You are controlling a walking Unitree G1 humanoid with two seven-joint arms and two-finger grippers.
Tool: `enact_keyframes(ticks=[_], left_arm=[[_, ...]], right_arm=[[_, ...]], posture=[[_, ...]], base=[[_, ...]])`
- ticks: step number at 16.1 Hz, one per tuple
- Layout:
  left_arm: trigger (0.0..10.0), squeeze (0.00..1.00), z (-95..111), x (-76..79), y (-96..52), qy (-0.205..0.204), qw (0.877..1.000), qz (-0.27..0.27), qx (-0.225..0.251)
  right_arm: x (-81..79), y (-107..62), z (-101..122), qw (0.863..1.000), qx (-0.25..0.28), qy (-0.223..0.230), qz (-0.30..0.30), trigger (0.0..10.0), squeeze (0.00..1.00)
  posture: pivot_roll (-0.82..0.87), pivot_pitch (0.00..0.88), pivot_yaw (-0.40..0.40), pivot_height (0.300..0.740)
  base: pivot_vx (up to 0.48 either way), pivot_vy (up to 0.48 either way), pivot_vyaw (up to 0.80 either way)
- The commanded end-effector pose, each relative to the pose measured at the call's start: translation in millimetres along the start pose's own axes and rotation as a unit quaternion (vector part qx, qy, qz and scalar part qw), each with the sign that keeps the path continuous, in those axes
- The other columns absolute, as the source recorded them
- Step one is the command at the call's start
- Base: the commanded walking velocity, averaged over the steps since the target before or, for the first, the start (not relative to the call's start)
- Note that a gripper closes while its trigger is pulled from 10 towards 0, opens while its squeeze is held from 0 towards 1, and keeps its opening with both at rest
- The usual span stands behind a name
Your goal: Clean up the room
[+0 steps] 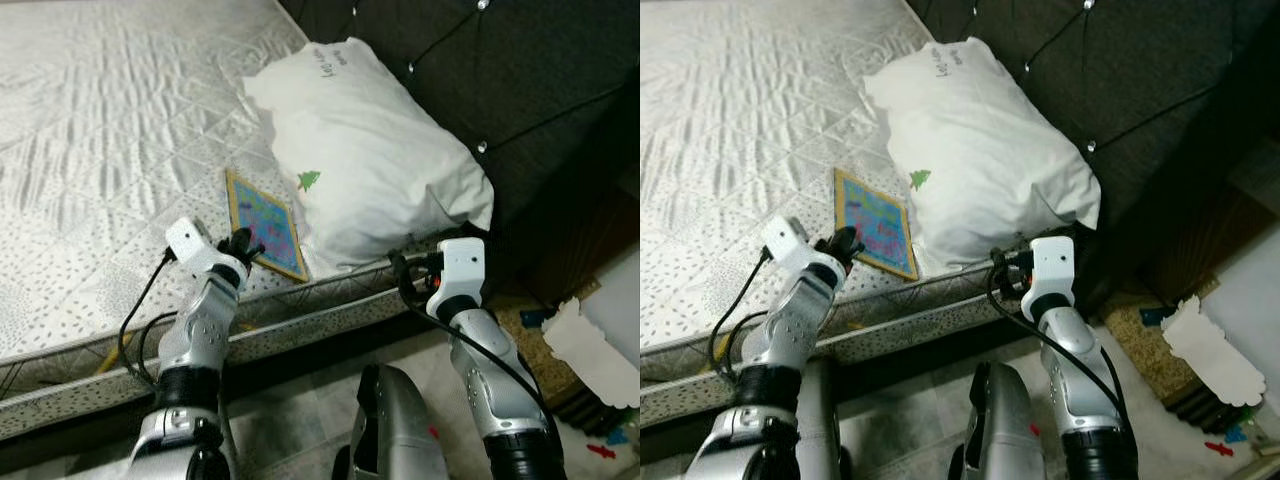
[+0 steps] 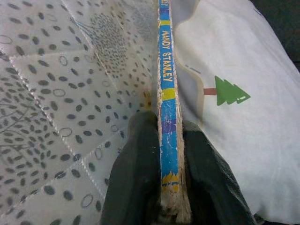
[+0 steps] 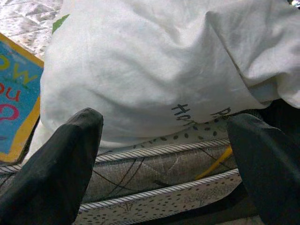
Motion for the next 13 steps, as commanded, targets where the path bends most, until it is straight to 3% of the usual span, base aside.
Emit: enact_keyframes(ticks=[1, 4, 5, 6, 13], left_arm=[[10.0, 0.00, 1.4, -0.8, 3.4, 0.005, 1.000, -0.004, 0.004], [10.0, 0.01, -8.3, -5.6, 6.4, 0.008, 1.000, -0.003, -0.010], [10.0, 0.83, -11.2, -6.3, 7.2, 0.008, 1.000, -0.002, -0.014], [10.0, 1.00, -13.9, -6.3, 7.6, 0.006, 1.000, -0.003, -0.017], [10.0, 1.00, -22.1, -13.6, 9.5, 0.020, 0.999, 0.005, -0.033]], right_arm=[[6.3, -0.7, 7.0, 1.000, 0.011, -0.001, -0.007, 10.0, 0.00], [6.5, -0.5, 7.1, 1.000, 0.010, -0.002, -0.007, 10.0, 0.00], [6.5, -0.2, 6.9, 1.000, 0.010, -0.002, -0.006, 10.0, 0.00], [6.1, 0.1, 6.7, 1.000, 0.009, -0.002, -0.005, 10.0, 0.00], [4.0, 2.8, 4.8, 1.000, 0.004, -0.001, -0.002, 10.0, 0.00]], posture=[[-0.02, 0.030, -0.103, 0.541], [-0.03, 0.029, -0.104, 0.541], [-0.03, 0.028, -0.106, 0.541], [-0.03, 0.028, -0.106, 0.541], [-0.01, 0.019, -0.104, 0.541]], base=[[0.000, 0.000, 0.00], [0.000, 0.000, 0.00], [0.000, 0.000, 0.00], [0.000, 0.000, 0.00], [0.000, 0.000, 0.00]])
Point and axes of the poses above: a point about 5 cm out from each wrist's last joint towards the gripper, its own y axis pointing out of the wrist towards the gripper, its own z axis along the axis of the wrist's last joint, x = y × z, the point moved 5 cm from there along y, pointing out of the wrist towards the gripper, and after that the axes turned 15 degrees about y, right-handed, at the moved point
